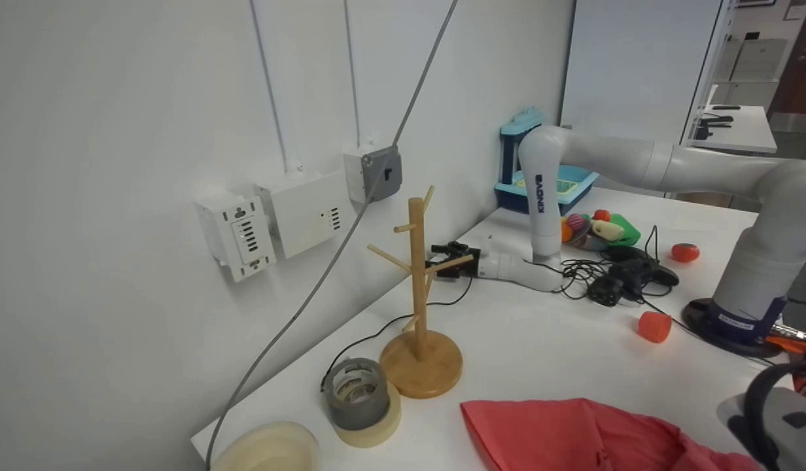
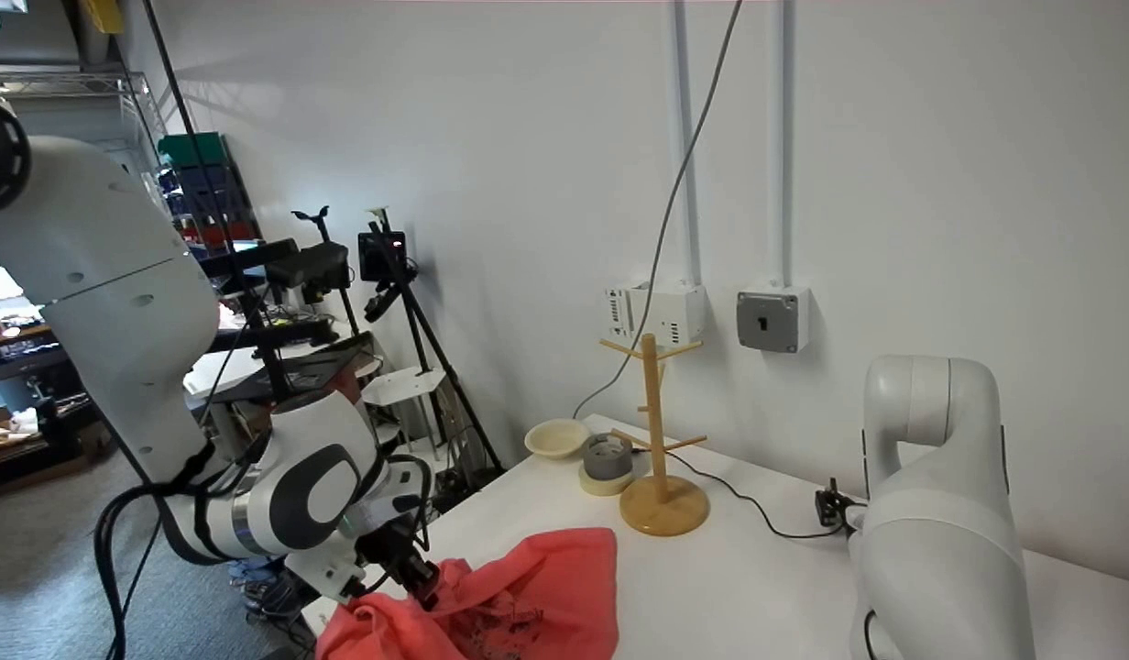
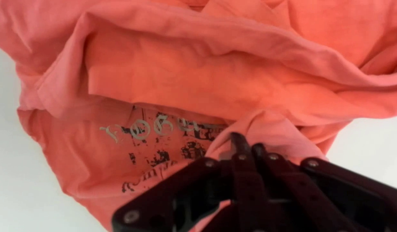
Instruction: Fold the sweatshirt
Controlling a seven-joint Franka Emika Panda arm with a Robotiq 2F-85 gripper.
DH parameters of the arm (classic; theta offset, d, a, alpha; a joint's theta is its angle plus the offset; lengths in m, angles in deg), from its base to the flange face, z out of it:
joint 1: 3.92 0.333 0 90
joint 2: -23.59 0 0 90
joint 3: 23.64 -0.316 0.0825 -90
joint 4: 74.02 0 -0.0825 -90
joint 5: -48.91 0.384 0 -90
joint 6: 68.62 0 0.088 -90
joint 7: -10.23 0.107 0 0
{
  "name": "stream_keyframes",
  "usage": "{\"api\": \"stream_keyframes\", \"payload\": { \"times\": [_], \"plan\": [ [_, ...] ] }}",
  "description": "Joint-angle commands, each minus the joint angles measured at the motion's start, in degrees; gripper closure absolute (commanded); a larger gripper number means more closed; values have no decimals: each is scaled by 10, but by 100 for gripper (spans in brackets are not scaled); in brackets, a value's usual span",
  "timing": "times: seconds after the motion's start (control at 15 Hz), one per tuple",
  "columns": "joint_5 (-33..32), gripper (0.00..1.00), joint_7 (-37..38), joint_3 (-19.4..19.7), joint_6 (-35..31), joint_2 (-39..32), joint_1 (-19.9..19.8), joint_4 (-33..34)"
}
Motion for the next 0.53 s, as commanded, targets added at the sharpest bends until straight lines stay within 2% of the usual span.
{"api": "stream_keyframes", "payload": {
  "times": [0.0, 0.13, 0.2, 0.33, 0.47],
  "plan": [
    [-20, 99, 13, -11, 68, 62, -2, -17],
    [-1, 99, 11, -47, 109, 68, -19, -4],
    [-52, 99, 46, 1, 113, 66, 20, -5],
    [-46, 99, 48, -31, 131, 69, 6, -8],
    [-13, 99, 44, -73, 124, 36, -3, 1]
  ]
}}
